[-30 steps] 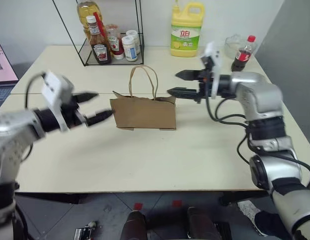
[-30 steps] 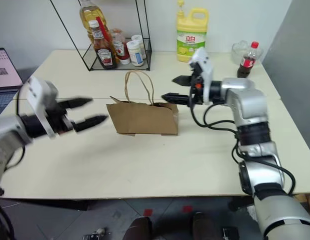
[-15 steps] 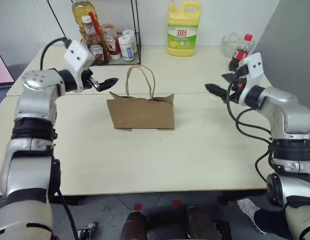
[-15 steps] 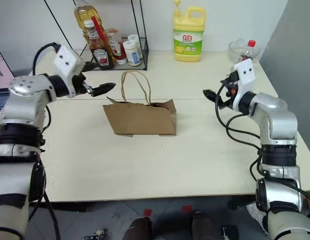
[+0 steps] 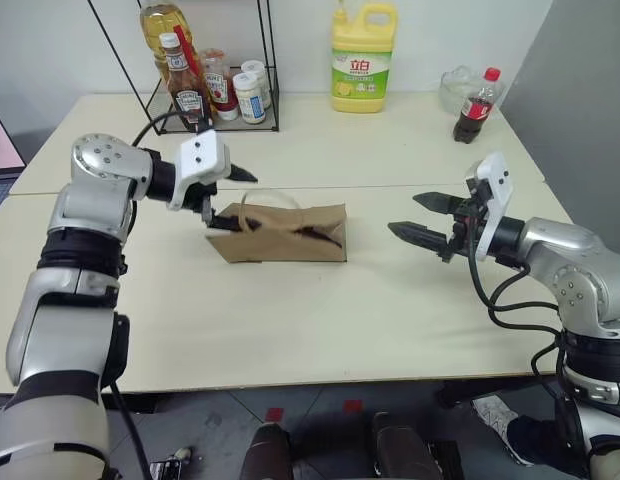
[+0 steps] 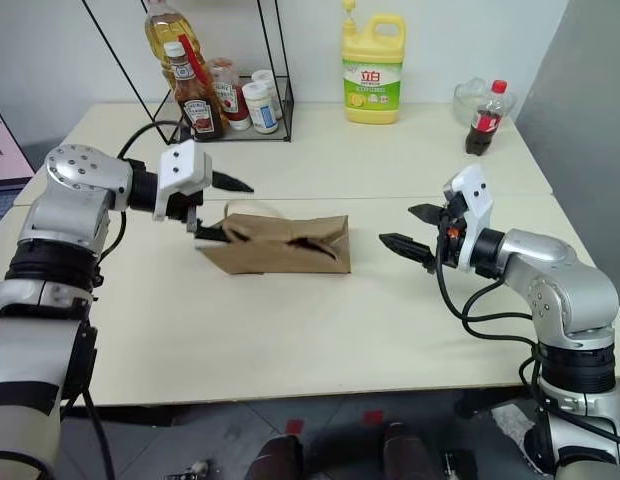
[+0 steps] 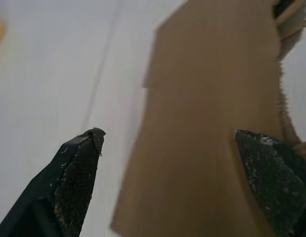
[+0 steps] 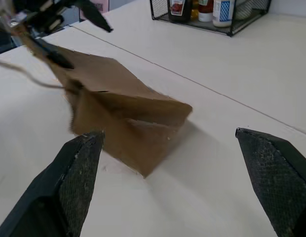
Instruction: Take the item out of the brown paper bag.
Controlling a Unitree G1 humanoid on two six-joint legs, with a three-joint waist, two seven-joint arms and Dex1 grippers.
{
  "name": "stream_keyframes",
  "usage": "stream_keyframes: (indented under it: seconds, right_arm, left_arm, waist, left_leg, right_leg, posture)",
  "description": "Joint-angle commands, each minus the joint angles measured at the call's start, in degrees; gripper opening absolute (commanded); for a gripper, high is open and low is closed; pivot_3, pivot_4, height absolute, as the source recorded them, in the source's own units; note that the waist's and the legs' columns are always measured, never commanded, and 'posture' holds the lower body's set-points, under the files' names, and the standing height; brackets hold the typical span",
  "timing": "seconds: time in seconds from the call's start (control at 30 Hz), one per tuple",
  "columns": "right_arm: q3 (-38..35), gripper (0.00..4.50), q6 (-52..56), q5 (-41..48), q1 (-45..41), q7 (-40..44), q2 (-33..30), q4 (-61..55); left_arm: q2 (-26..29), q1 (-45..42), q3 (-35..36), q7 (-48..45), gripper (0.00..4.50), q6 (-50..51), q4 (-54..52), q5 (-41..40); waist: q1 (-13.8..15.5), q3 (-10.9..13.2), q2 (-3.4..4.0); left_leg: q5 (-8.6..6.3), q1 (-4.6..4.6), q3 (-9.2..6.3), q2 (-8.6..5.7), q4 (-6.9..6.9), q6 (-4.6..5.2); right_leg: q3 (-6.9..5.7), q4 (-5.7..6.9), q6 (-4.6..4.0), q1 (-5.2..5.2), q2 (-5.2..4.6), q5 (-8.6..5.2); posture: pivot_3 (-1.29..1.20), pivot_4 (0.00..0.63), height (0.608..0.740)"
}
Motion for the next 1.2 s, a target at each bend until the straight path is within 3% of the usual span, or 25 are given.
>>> stream_keyframes:
  seconds: [0.03, 0.13, 0.3, 0.57, 0.8, 0.97, 1.2]
  right_arm:
    - [-0.7, 4.47, -1.8, 0.9, 0.5, -0.6, -0.4, -1.1]
    - [-0.2, 4.47, -2.7, 0.7, 1.6, -1.3, 0.1, -0.6]
    - [0.6, 4.47, -2.9, 1.4, 4.2, -2.0, 0.7, -1.8]
    - [5.2, 4.47, -2.8, 3.7, 10.6, 2.6, -2.2, -8.2]
    - [8.9, 4.47, -4.5, 3.3, 13.7, 3.5, -3.5, -9.9]
    - [9.8, 4.47, -4.0, 3.7, 15.4, 2.0, -2.6, -11.2]
    - [9.9, 4.47, -2.5, 5.2, 17.6, 0.0, -1.9, -13.5]
  left_arm:
    - [3.9, 7.9, 0.7, -3.5, 4.5, 7.8, -16.8, -4.3]
    - [6.2, 16.7, 1.8, -2.4, 4.5, 13.5, -29.5, -6.8]
    - [8.9, 24.4, 2.7, 0.9, 4.5, 16.2, -41.3, -6.8]
    - [15.8, 33.7, 3.8, -1.4, 4.5, -2.4, -48.9, -4.6]
    - [14.1, 40.5, 2.2, 1.1, 4.5, -14.0, -48.8, -3.0]
    - [9.3, 41.5, 1.0, 5.9, 4.5, -10.2, -50.4, -4.3]
    - [7.0, 42.8, -0.7, 7.9, 4.5, -8.1, -52.3, -3.8]
  waist:
    - [-0.1, 0.0, 0.01]
    - [-0.2, 0.0, 0.0]
    - [0.5, 0.0, -0.04]
    - [1.0, 0.0, -0.02]
    - [1.2, 0.0, -0.04]
    - [1.3, 0.0, -0.06]
    - [1.3, 0.0, -0.06]
  left_leg:
    - [0.0, 0.0, 0.0, 0.0, 0.0, 0.0]
    - [-0.02, 0.01, -0.01, 0.02, 0.0, 0.04]
    - [-0.09, 0.02, -0.03, 0.02, 0.08, 0.18]
    - [-0.09, 0.04, 0.0, 0.02, 0.07, 0.2]
    - [-0.1, 0.06, 0.01, 0.02, 0.06, 0.2]
    - [-0.1, 0.05, 0.0, 0.02, 0.07, 0.2]
    - [-0.1, 0.07, -0.01, 0.02, 0.07, 0.21]
  right_leg:
    - [0.0, -0.01, 0.0, 0.0, 0.0, 0.0]
    - [0.01, -0.01, 0.0, 0.02, 0.01, 0.0]
    - [0.0, 0.08, 0.0, 0.05, 0.01, 0.0]
    - [0.02, 0.03, 0.0, 0.06, 0.01, 0.0]
    - [0.02, 0.0, 0.0, 0.08, 0.01, -0.01]
    - [0.01, 0.0, 0.0, 0.11, 0.01, -0.01]
    - [0.01, 0.02, 0.0, 0.11, 0.01, -0.01]
  posture:
    - [0.0, 0.15, 0.74]
    - [0.0, 0.15, 0.74]
    - [0.0, 0.15, 0.74]
    - [0.0, 0.15, 0.74]
    - [0.0, 0.15, 0.74]
    - [0.0, 0.15, 0.74]
    - [0.0, 0.15, 0.74]
